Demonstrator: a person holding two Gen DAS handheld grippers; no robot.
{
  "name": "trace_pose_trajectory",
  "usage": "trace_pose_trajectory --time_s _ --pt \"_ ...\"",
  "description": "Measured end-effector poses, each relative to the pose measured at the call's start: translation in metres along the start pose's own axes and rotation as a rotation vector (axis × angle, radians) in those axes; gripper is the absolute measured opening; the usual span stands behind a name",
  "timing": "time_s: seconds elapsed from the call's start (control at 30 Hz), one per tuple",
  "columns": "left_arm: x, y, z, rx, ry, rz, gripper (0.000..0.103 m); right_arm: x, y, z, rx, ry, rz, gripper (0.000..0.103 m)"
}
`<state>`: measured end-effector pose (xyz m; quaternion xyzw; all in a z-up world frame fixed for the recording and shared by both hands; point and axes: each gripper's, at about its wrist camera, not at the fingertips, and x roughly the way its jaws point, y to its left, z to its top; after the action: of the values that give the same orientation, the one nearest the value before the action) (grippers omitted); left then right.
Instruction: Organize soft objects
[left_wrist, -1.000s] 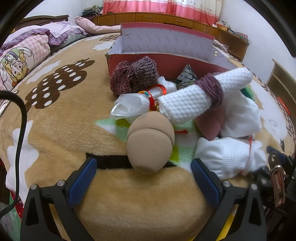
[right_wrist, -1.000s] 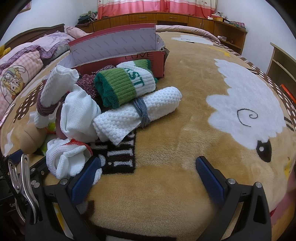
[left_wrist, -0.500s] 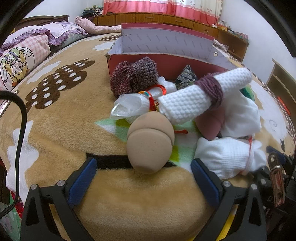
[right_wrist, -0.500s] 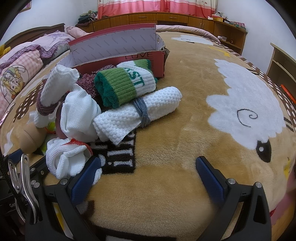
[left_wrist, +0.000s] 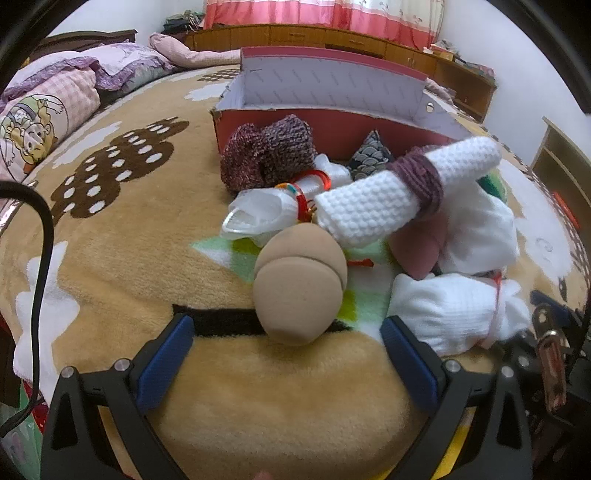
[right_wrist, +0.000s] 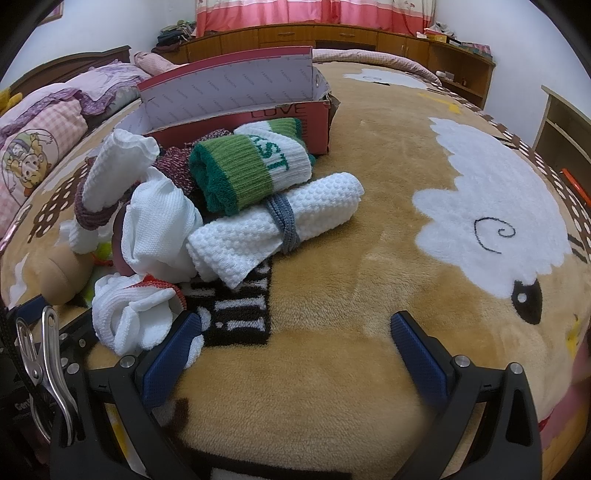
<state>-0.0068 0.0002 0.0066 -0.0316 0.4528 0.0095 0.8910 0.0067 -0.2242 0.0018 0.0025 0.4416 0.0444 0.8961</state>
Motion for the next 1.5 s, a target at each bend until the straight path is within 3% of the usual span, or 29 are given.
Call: trace_pose_trajectory --time_s 0.47,0.63,0.77,0.97,1.2,1.33,1.5 --pt "-0.016 0.016 0.007 0.048 0.028 -0.055 0.101 -0.009 -0.014 0.004 -0.01 0.037 0.107 0.1" --pt "-0.028 0.027 0.012 0.018 0.002 -0.046 0.098 -0.018 -0.023 0.005 0.006 0.039 0.158 0.091" --pt "-0.033 0.03 0.018 -0.011 -0.003 -0.086 0.094 -0.031 -0.021 0.007 0.01 0.034 0.208 0.085" --pt "-0.027 0.015 0.023 0.043 -0.009 -0.09 0.084 -0.052 0.006 0.006 -0.087 -0.007 0.305 0.08" --pt "-0.017 0.008 0.028 0.059 -0.001 -0.112 0.067 -0.046 0.038 0.003 -0.158 0.028 0.403 0.057" --pt "-0.012 0.01 0.027 0.059 0.007 -0.115 0.061 -0.038 0.047 0.003 -0.165 0.042 0.4 0.05" --pt "-0.004 0.013 0.027 0.045 0.029 -0.12 0.061 -0.028 0.046 0.007 -0.135 0.051 0.384 0.05"
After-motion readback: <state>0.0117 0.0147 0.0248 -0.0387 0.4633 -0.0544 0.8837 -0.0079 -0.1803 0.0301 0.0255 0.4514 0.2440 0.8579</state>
